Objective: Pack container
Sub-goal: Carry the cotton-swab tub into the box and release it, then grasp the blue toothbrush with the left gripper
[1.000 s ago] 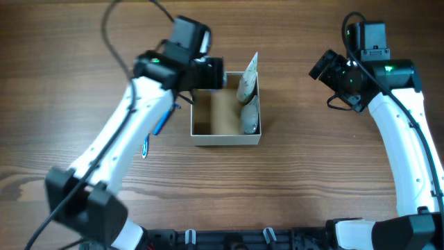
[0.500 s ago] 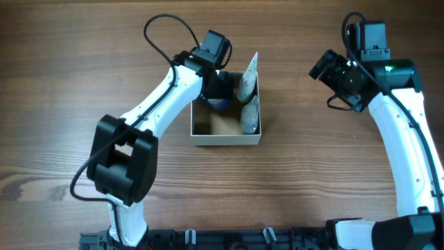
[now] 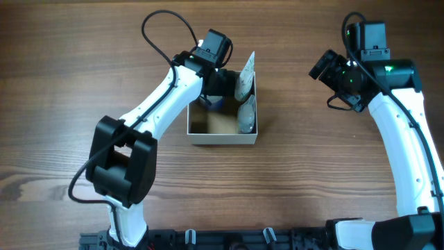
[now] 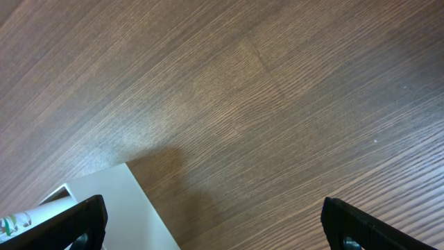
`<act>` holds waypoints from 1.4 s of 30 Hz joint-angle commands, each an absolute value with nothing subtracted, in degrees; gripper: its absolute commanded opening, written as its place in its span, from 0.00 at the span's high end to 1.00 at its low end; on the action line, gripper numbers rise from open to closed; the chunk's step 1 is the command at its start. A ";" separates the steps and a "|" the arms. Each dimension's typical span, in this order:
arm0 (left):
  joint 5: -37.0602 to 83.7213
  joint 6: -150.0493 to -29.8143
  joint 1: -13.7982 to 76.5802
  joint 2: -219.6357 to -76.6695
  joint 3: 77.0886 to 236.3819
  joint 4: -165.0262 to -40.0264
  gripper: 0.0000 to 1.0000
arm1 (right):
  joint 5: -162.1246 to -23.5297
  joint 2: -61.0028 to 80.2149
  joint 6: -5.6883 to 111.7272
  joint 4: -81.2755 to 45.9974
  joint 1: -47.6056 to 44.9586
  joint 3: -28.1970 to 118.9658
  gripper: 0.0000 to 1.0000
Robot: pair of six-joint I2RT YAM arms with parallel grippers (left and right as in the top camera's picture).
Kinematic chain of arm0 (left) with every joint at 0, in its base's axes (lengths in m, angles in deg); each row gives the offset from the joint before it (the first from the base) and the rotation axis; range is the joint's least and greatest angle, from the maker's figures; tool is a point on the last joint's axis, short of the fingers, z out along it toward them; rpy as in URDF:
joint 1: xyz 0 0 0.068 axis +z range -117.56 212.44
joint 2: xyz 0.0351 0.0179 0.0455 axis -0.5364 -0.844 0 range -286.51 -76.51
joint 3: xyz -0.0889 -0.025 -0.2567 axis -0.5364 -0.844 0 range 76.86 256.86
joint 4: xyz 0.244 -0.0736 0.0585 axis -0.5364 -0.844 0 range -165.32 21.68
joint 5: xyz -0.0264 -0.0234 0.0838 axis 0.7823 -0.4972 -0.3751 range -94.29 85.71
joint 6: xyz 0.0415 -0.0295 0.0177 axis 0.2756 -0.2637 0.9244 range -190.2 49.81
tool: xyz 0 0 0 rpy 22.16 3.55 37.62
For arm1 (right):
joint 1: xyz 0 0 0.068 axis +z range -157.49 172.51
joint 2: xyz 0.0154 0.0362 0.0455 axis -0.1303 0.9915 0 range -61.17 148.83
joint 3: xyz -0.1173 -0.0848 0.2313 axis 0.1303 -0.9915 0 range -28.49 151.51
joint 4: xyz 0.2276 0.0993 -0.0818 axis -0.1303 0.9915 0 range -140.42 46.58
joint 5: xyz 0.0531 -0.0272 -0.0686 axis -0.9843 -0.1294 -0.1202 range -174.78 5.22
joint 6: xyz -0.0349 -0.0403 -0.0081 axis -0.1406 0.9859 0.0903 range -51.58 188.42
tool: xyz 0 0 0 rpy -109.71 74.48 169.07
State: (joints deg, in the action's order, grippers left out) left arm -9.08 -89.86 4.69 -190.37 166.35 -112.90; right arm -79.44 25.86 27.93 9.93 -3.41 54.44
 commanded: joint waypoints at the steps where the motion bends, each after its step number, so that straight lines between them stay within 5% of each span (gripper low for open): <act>1: -10.13 -89.99 5.17 -185.93 168.10 -113.38 0.04 | -79.72 26.05 27.88 9.78 -3.54 54.73 0.00; 12: -13.67 -89.96 9.54 -175.70 169.24 -124.85 0.01 | -79.72 26.05 27.88 9.78 -3.54 54.73 0.00; 23: -7.07 -88.78 28.74 -177.82 163.82 -132.81 0.01 | -79.72 26.05 27.86 9.78 -3.54 54.73 0.00; 27: 0.47 -83.76 32.01 -180.25 158.46 -130.19 0.11 | -79.72 26.05 27.88 9.78 -3.54 54.73 0.00; 42: -2.64 -82.56 32.30 -186.15 150.20 -122.93 0.38 | -79.72 26.05 27.88 9.78 -3.54 54.73 0.00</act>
State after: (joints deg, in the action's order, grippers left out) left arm -2.24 -83.52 32.23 -185.60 150.42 -123.32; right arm -79.44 25.86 27.93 9.93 -3.41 54.44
